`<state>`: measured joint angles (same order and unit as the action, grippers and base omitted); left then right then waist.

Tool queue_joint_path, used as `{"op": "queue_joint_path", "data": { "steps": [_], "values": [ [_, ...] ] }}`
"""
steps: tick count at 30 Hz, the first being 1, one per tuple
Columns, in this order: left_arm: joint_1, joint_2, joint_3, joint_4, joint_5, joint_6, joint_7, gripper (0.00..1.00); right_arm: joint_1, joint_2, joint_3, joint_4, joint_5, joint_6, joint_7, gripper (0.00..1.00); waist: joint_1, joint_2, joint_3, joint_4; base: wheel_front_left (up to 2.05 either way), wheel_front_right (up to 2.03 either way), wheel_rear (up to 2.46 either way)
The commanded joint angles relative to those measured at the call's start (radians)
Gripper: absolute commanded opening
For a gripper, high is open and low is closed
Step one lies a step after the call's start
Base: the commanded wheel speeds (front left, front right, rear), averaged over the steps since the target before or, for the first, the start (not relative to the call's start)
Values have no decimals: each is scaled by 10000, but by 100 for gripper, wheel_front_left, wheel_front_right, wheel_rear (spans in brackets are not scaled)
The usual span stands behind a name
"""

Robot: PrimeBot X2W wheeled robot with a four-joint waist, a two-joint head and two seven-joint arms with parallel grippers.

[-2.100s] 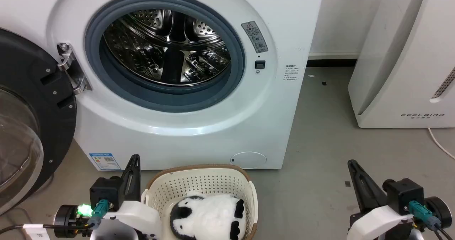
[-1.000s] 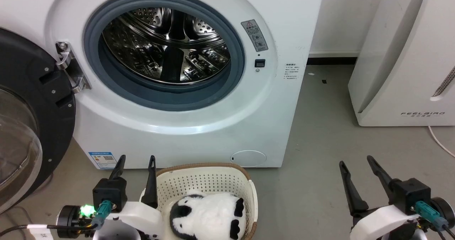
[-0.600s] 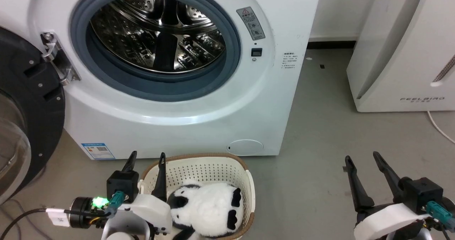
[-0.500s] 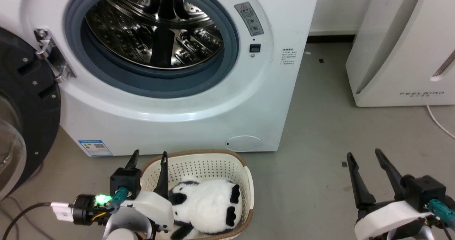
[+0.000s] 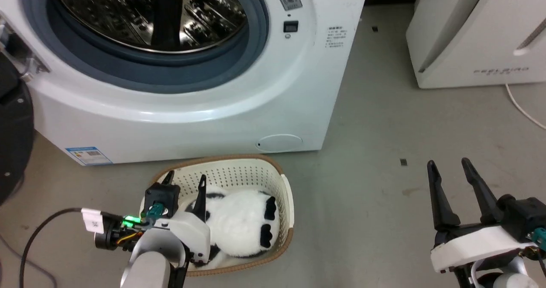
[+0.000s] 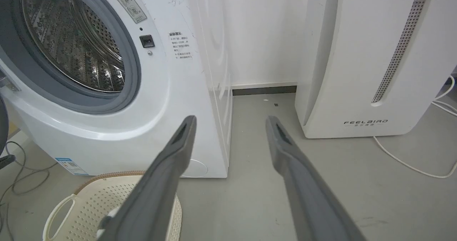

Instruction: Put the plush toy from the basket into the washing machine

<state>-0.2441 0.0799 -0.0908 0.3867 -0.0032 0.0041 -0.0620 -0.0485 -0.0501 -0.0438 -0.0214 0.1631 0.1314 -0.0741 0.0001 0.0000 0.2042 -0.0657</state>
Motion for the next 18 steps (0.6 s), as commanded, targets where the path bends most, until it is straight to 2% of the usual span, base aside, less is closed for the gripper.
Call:
{"op": "queue_joint_path", "data": {
  "steps": [1,18],
  "values": [
    [-398,133,-108,365,-7,-40,37,100,-264,0,-14,-106,236,-1,-146,100,-1,0,389,-184,0,0,0],
    [-2091,949,-944,2220,272,-234,1210,100,-998,0,-4,-444,1205,-2,-499,100,-1,0,2392,-870,0,0,0]
  ]
}}
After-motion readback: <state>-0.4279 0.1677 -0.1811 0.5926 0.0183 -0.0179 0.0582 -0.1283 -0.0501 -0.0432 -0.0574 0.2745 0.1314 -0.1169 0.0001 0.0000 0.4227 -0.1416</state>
